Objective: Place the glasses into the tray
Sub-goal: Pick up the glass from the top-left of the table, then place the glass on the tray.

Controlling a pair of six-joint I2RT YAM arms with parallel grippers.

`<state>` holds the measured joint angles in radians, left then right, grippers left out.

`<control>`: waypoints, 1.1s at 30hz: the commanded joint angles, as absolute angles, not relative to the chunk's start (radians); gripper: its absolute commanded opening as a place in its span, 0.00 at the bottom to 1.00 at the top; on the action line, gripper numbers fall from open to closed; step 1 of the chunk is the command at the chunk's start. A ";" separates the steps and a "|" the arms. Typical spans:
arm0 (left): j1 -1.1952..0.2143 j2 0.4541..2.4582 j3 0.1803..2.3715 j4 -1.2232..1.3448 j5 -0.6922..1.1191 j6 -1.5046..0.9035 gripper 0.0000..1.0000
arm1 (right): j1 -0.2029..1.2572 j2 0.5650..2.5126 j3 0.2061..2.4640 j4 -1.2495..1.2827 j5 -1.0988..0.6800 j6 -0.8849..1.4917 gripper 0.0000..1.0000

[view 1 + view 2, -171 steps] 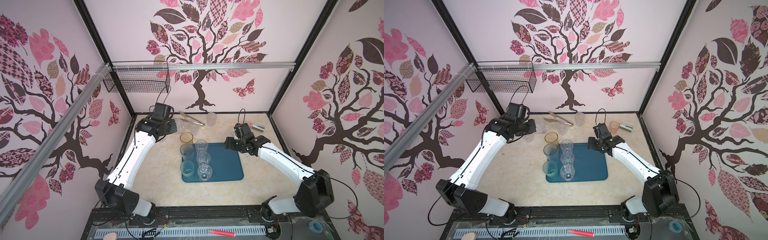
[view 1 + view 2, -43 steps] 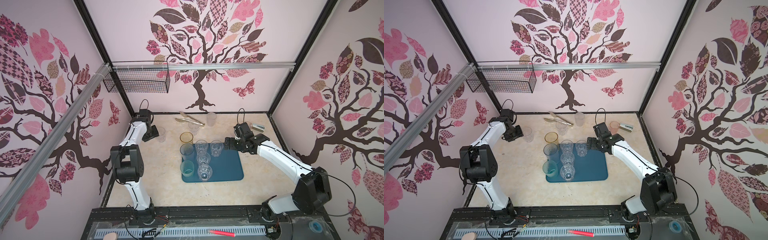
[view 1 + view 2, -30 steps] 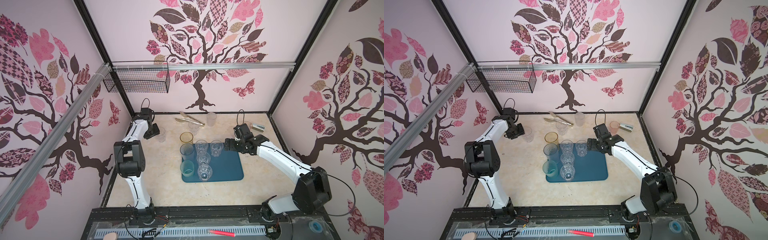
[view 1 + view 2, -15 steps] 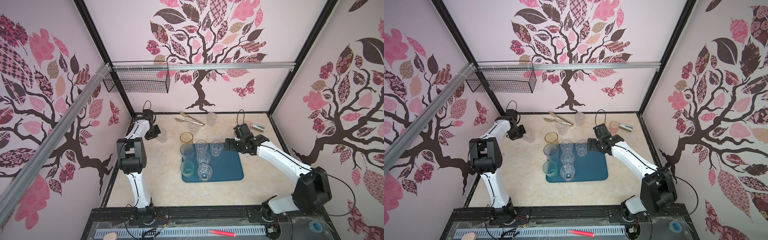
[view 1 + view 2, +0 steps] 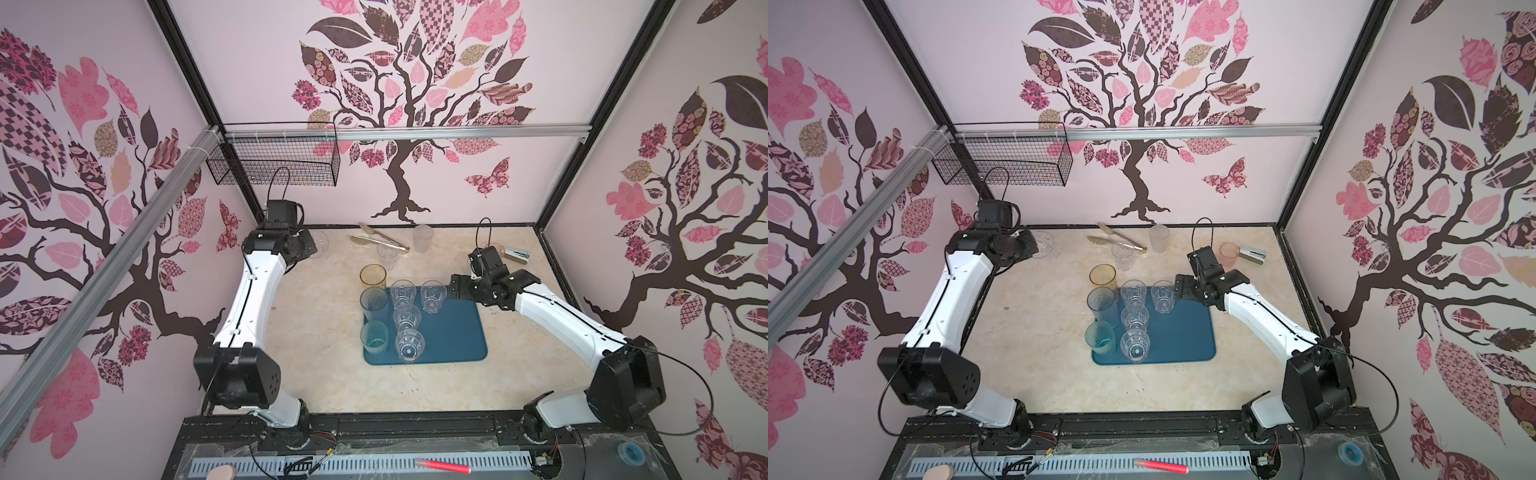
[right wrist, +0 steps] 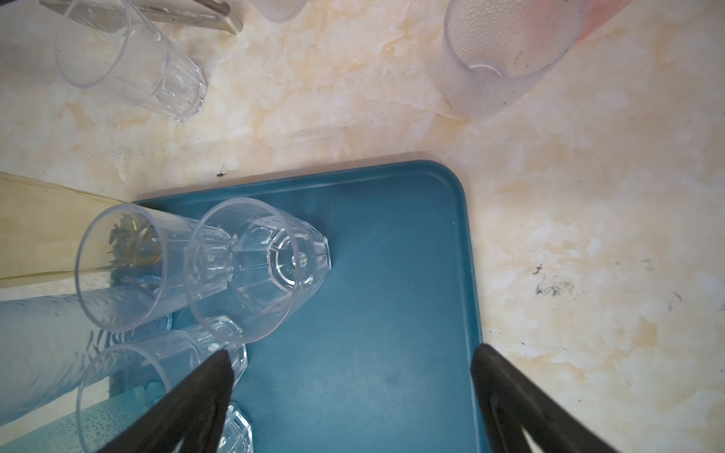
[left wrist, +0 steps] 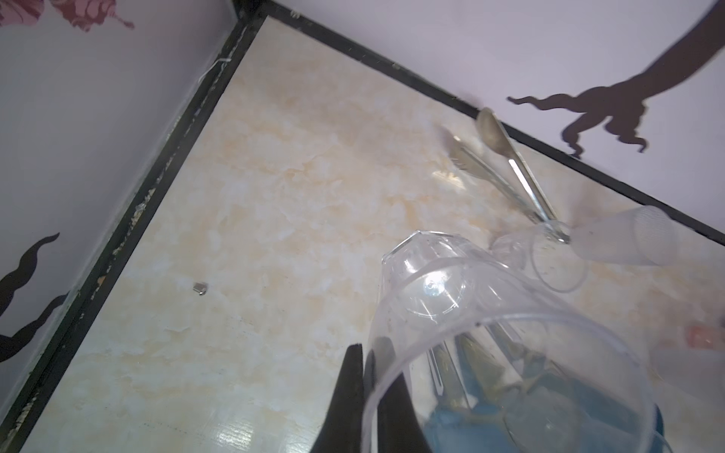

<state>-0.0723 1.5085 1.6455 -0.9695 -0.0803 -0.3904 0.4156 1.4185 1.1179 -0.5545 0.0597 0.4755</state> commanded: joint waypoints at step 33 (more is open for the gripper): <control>-0.917 1.955 1.729 -0.981 -0.133 -0.413 0.00 | 0.223 1.266 1.020 -0.519 0.079 0.564 0.97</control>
<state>-0.9226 1.9354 1.6882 -1.0077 -0.1074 -0.4385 0.2264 1.2926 1.0134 -0.5121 0.0647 0.5640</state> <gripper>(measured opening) 0.061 0.974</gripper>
